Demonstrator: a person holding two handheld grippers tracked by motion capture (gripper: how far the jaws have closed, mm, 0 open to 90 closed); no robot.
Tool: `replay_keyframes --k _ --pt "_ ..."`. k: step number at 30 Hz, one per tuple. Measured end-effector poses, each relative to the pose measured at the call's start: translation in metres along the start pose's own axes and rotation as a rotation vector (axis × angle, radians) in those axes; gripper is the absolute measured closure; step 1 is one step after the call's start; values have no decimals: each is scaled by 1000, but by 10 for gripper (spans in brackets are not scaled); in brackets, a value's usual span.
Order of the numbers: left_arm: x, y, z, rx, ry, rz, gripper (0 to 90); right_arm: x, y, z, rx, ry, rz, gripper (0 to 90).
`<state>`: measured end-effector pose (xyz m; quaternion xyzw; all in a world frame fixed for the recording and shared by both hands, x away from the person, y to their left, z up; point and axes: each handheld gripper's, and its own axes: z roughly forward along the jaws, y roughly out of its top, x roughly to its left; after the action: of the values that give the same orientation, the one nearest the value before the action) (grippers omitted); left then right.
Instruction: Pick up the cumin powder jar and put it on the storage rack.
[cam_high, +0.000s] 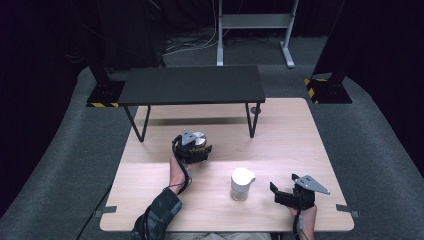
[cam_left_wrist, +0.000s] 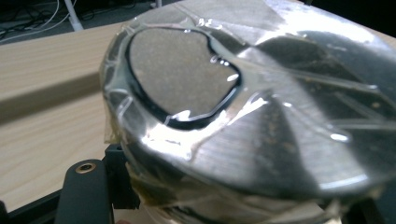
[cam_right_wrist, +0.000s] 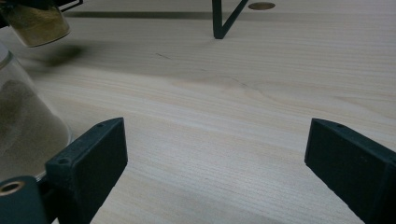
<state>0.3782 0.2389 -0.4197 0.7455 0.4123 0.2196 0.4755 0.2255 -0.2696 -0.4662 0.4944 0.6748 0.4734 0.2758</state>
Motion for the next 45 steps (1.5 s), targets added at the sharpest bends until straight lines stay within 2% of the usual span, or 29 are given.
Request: replay_keyframes --k 8,16,20,28,45 --pt "7 -7 -14 -9 13 -14 305 2 0 0 0 -6 -14 45" --pt "15 -18 -30 -11 36 -46 305 5 -1 -1 -7 -12 -24 41" --pt "18 -19 -35 -11 46 -44 305 5 -2 -1 -8 -11 -27 41" --pt "25 -16 -50 -24 75 -44 305 4 -2 -1 -11 -5 -30 30" --pt "36 -8 -68 -34 111 -46 305 4 0 0 0 -1 -37 3"
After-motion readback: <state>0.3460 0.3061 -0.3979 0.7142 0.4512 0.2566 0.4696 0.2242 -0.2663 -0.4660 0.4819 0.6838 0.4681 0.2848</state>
